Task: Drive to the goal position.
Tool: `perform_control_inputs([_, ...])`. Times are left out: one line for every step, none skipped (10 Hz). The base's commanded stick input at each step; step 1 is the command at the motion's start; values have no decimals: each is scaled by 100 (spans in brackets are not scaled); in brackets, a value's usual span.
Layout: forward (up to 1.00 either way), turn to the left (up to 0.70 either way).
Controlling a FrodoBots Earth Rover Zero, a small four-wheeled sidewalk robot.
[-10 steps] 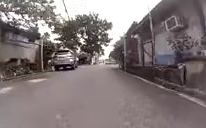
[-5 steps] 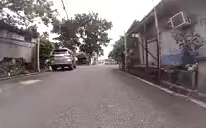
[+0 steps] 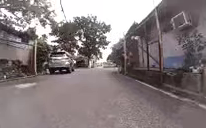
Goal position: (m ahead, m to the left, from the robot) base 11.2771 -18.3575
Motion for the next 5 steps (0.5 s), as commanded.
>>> perform_control_inputs([70, 0])
perform_control_inputs([70, 0])
perform_control_inputs([70, 0])
perform_control_inputs([70, 0])
perform_control_inputs([70, 0])
